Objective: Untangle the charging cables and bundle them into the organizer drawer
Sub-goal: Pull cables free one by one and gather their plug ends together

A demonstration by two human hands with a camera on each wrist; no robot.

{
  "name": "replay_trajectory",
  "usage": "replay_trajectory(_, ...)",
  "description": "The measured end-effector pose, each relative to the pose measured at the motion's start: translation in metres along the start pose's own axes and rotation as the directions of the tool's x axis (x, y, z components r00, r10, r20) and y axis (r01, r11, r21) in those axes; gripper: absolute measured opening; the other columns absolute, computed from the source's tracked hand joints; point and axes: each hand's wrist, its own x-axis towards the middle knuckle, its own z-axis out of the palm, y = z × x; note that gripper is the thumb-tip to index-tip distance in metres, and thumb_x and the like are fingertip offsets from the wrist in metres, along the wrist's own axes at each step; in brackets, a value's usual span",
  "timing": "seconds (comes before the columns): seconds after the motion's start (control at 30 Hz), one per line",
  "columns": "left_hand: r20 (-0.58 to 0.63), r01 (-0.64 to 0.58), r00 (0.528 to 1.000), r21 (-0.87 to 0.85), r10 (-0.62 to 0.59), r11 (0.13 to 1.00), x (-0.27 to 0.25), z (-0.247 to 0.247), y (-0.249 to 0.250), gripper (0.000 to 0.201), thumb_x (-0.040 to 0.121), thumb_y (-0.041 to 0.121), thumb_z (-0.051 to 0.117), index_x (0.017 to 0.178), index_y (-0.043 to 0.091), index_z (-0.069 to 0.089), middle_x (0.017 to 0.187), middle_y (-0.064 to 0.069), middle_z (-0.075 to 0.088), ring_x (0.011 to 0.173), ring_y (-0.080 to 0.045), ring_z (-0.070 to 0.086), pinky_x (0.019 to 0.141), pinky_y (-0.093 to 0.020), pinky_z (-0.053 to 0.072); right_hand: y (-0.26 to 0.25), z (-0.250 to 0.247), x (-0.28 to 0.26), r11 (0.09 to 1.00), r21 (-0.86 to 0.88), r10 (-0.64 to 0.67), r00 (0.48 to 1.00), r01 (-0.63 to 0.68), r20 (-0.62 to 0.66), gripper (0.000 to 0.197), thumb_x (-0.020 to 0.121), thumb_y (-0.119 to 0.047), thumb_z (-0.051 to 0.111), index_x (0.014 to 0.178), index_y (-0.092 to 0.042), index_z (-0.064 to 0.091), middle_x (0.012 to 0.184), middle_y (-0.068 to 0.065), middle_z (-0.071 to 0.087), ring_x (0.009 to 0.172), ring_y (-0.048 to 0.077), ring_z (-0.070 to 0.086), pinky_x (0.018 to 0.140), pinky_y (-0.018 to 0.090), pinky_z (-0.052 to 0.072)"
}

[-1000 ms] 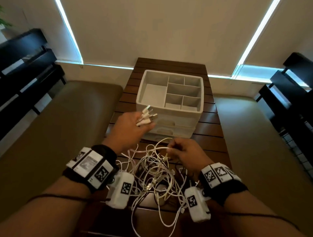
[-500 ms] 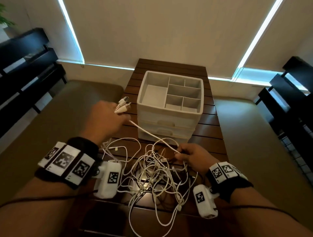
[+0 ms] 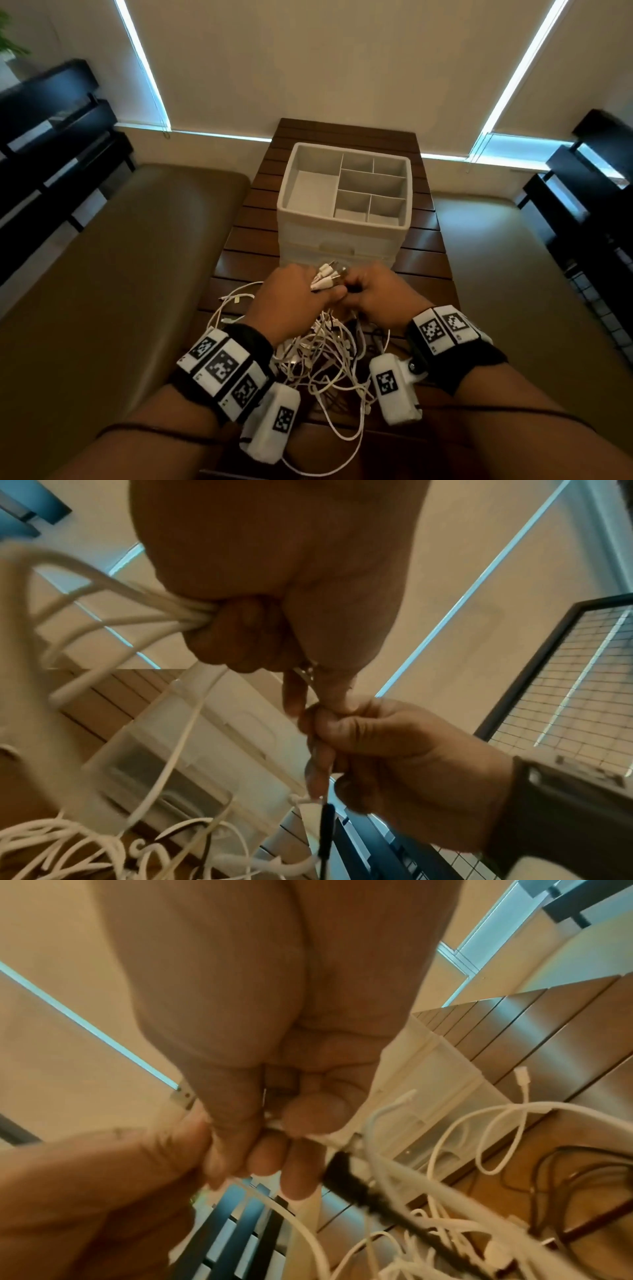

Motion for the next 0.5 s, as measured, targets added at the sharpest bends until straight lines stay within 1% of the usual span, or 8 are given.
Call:
replay_trajectory(0.07, -0.030, 0.043, 0.999, 0.004, -0.043, 0.999, 0.003, -0.008, -0.004, 0.031, 0.086, 0.045, 0.069, 0.070, 0.020, 0.062, 0.066, 0.001, 0.062, 0.062, -0.016, 0.059, 0.053, -0.027, 0.040, 0.007, 0.001, -0.004, 0.998, -0.013, 0.055, 0.997, -0.055, 0.052, 0.005, 0.085, -0.015, 0.069, 0.081, -0.017, 0.069, 0.072, 0.004, 0.070, 0.058, 0.013, 0.063, 0.057, 0.028, 0.054)
replay_trajectory(0.1, -0.068, 0.075, 0.995, -0.018, -0.076, 0.997, 0.005, -0.016, -0.006, 0.028, 0.085, 0.044, 0.070, 0.075, 0.018, 0.066, 0.069, -0.001, 0.065, 0.062, -0.016, 0.059, 0.054, -0.027, 0.042, 0.013, 0.004, -0.006, 0.995, -0.031, 0.092, 0.993, -0.090, 0.076, 0.006, 0.087, -0.015, 0.067, 0.082, -0.015, 0.068, 0.072, 0.005, 0.069, 0.056, 0.010, 0.062, 0.055, 0.024, 0.052)
replay_trajectory(0.17, -0.165, 0.128, 0.978, -0.004, -0.127, 0.992, 0.011, -0.038, -0.014, 0.022, 0.084, 0.040, 0.072, 0.081, 0.018, 0.070, 0.073, -0.003, 0.067, 0.063, -0.016, 0.061, 0.056, -0.027, 0.045, 0.026, 0.007, -0.012, 0.987, -0.036, 0.158, 0.986, -0.156, 0.060, 0.006, 0.088, -0.011, 0.065, 0.083, -0.010, 0.068, 0.072, 0.006, 0.068, 0.055, 0.008, 0.060, 0.053, 0.020, 0.050)
replay_trajectory(0.2, -0.194, 0.156, 0.970, 0.023, -0.149, 0.988, 0.012, -0.049, -0.018, 0.018, 0.083, 0.038, 0.073, 0.081, 0.020, 0.070, 0.074, -0.003, 0.067, 0.066, -0.018, 0.062, 0.056, -0.027, 0.045, 0.032, 0.008, -0.013, 0.982, -0.049, 0.182, 0.983, -0.180, 0.034, 0.005, 0.087, -0.009, 0.065, 0.083, -0.010, 0.068, 0.073, 0.006, 0.068, 0.058, 0.009, 0.062, 0.054, 0.021, 0.051)
replay_trajectory(0.27, -0.204, 0.225, 0.959, 0.138, -0.195, 0.964, 0.015, -0.062, -0.024, 0.016, 0.080, 0.032, 0.075, 0.089, 0.020, 0.071, 0.077, -0.002, 0.066, 0.074, -0.022, 0.064, 0.062, -0.029, 0.047, 0.040, 0.010, -0.011, 0.974, -0.146, 0.174, 0.985, -0.174, -0.008, 0.008, 0.085, -0.010, 0.068, 0.080, -0.016, 0.070, 0.076, 0.002, 0.070, 0.069, 0.015, 0.066, 0.063, 0.023, 0.051)
replay_trajectory(0.33, -0.192, 0.245, 0.961, 0.265, -0.199, 0.932, 0.012, -0.060, -0.025, 0.017, 0.081, 0.030, 0.073, 0.094, 0.020, 0.071, 0.079, -0.001, 0.063, 0.075, -0.023, 0.062, 0.064, -0.030, 0.045, 0.037, 0.012, -0.007, 0.977, -0.161, 0.141, 0.990, -0.140, -0.005, 0.013, 0.085, -0.013, 0.069, 0.077, -0.023, 0.070, 0.071, -0.005, 0.069, 0.068, 0.010, 0.065, 0.067, 0.026, 0.051)
replay_trajectory(0.4, -0.151, 0.197, 0.975, 0.275, -0.160, 0.941, 0.007, -0.045, -0.020, 0.017, 0.083, 0.034, 0.070, 0.094, 0.020, 0.070, 0.078, 0.002, 0.062, 0.072, -0.019, 0.060, 0.063, -0.031, 0.047, 0.031, 0.015, -0.003, 0.985, -0.136, 0.104, 0.995, -0.104, -0.013, 0.012, 0.087, -0.017, 0.067, 0.080, -0.025, 0.072, 0.073, -0.004, 0.070, 0.067, 0.009, 0.065, 0.071, 0.033, 0.054)
replay_trajectory(0.5, -0.067, 0.095, 0.995, 0.251, -0.081, 0.963, 0.000, -0.017, -0.007, 0.031, 0.079, 0.053, 0.070, 0.084, 0.023, 0.065, 0.076, 0.003, 0.063, 0.070, -0.017, 0.061, 0.058, -0.029, 0.044, 0.020, 0.015, 0.004, 0.977, -0.204, 0.050, 0.998, -0.057, -0.038, 0.009, 0.089, -0.023, 0.065, 0.084, -0.023, 0.073, 0.077, -0.002, 0.071, 0.075, 0.016, 0.067, 0.074, 0.035, 0.053)
